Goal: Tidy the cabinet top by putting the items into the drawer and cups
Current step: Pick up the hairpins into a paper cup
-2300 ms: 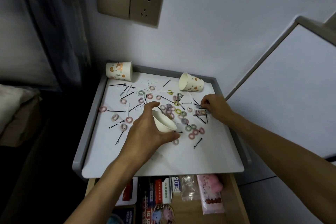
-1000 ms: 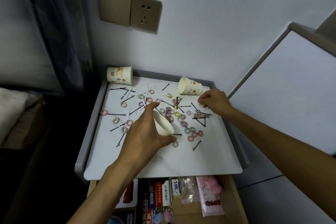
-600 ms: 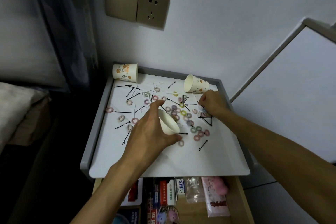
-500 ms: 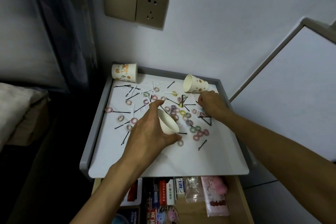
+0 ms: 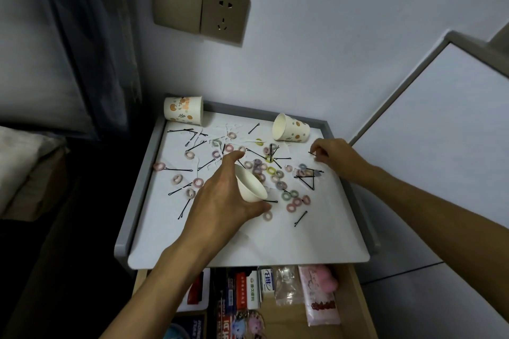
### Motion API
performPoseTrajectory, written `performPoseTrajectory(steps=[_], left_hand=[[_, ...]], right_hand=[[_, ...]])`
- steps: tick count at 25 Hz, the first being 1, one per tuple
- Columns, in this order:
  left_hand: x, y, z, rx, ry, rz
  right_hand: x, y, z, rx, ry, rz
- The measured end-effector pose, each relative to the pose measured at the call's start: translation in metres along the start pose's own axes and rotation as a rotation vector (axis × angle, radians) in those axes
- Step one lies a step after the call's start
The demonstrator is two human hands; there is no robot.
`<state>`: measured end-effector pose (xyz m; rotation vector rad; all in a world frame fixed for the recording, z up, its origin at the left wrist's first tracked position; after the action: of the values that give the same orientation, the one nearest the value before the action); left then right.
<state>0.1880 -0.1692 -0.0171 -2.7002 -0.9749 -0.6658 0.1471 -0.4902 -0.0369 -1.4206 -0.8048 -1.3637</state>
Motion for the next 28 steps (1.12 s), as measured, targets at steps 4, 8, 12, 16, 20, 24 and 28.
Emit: performPoseTrajectory(steps=[4,8,12,16,20,24,28], left_hand=[[-0.004,0.000,-0.003,-0.002,-0.007,0.007],[-0.006,0.000,-0.003,0.007,0.013,0.013],[-0.006,0.002,-0.002,0.008,0.006,0.014],[-0.007,0.001,-0.004,0.012,0.005,0.019],[-0.006,0.002,-0.003,0.007,-0.007,0.009],[-0.007,0.001,-0.005,0.008,-0.009,0.018],[-0.006,0.002,-0.003,0.011,-0.017,0.017]], right_hand=[[-0.013,-0.012,-0.013,-0.063,0.133,0.018],[-0.023,-0.007,-0.008,-0.077,0.177,0.048],[-0.028,-0.003,-0.008,-0.099,0.066,0.133],[-0.030,-0.004,-0.010,-0.132,0.017,0.160],[-0.014,-0.010,-0.016,-0.121,0.083,0.047],[-0.005,-0.014,-0.019,-0.079,0.041,0.008],[-0.011,-0.016,-0.024,-0.104,0.004,0.005]])
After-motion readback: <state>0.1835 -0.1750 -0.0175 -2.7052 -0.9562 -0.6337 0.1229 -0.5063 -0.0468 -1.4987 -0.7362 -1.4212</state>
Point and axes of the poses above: each hand's wrist, its own y-axis towards the middle knuckle, its own x-axis out of the back of the hand, z = x × y, the point moved 7 cm from there along y, towards the middle knuckle, and after that the axes turned 11 degrees about z, right-handed, at the moved point
